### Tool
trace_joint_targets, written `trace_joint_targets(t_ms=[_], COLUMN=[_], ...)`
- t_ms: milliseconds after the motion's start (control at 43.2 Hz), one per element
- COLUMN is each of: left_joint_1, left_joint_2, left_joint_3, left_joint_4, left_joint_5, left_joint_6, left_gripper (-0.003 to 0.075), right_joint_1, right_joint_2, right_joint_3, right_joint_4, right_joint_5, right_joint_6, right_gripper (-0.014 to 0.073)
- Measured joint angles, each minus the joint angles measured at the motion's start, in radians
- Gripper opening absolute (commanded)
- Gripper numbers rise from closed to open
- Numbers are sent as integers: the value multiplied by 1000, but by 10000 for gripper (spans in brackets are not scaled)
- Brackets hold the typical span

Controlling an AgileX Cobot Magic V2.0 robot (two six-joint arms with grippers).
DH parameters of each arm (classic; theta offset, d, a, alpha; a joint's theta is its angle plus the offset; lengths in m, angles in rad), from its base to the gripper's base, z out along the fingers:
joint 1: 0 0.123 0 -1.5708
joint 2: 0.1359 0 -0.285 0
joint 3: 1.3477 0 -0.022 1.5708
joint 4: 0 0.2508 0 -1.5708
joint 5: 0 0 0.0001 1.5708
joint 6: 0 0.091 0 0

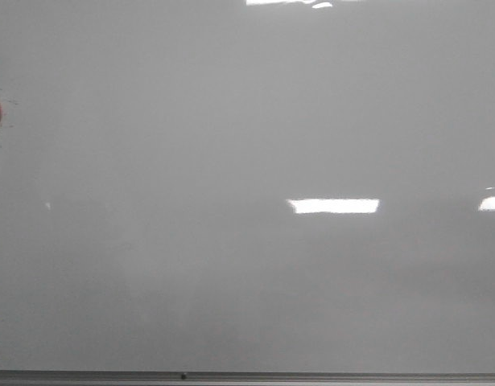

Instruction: Write number 9 on whiteboard

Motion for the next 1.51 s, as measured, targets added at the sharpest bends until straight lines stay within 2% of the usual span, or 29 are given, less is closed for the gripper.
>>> trace_joint_targets(t_ms=[463, 579, 672, 741, 834, 1019, 1112, 1274, 1343, 1390, 1459, 1506], left_joint_1=[0, 0, 0, 0, 0, 0, 0, 0, 0, 0, 0, 0], left_joint_2=[0, 0, 0, 0, 0, 74, 169, 295, 317, 325, 330, 328], left_joint_3=[0, 0, -6, -35, -126, -320, -364, -376, -376, -376, -376, -376], left_joint_4=[0, 0, 0, 0, 0, 26, 49, 57, 59, 59, 59, 59], left_joint_5=[-7, -60, -149, -166, -120, 98, 164, 203, 209, 209, 209, 209], left_joint_6=[0, 0, 0, 0, 0, 0, 0, 0, 0, 0, 0, 0], left_gripper=[-19, -19, -19, -19, -19, -19, -19, -14, 36, 104, 244, 368], right_joint_1=[0, 0, 0, 0, 0, 0, 0, 0, 0, 0, 0, 0], right_joint_2=[0, 0, 0, 0, 0, 32, 100, 187, 198, 198, 198, 198], right_joint_3=[0, 0, -26, -74, -164, -319, -356, -366, -366, -366, -366, -366], right_joint_4=[0, 0, 0, 0, 0, 0, 0, 0, 0, 0, 0, 0], right_joint_5=[-30, -70, -59, -42, 8, 103, 114, 131, 133, 134, 134, 134], right_joint_6=[0, 0, 0, 0, 0, 0, 0, 0, 0, 0, 0, 0], right_gripper=[-69, -68, -67, -67, -67, -66, -66, -63, -25, 30, 162, 257])
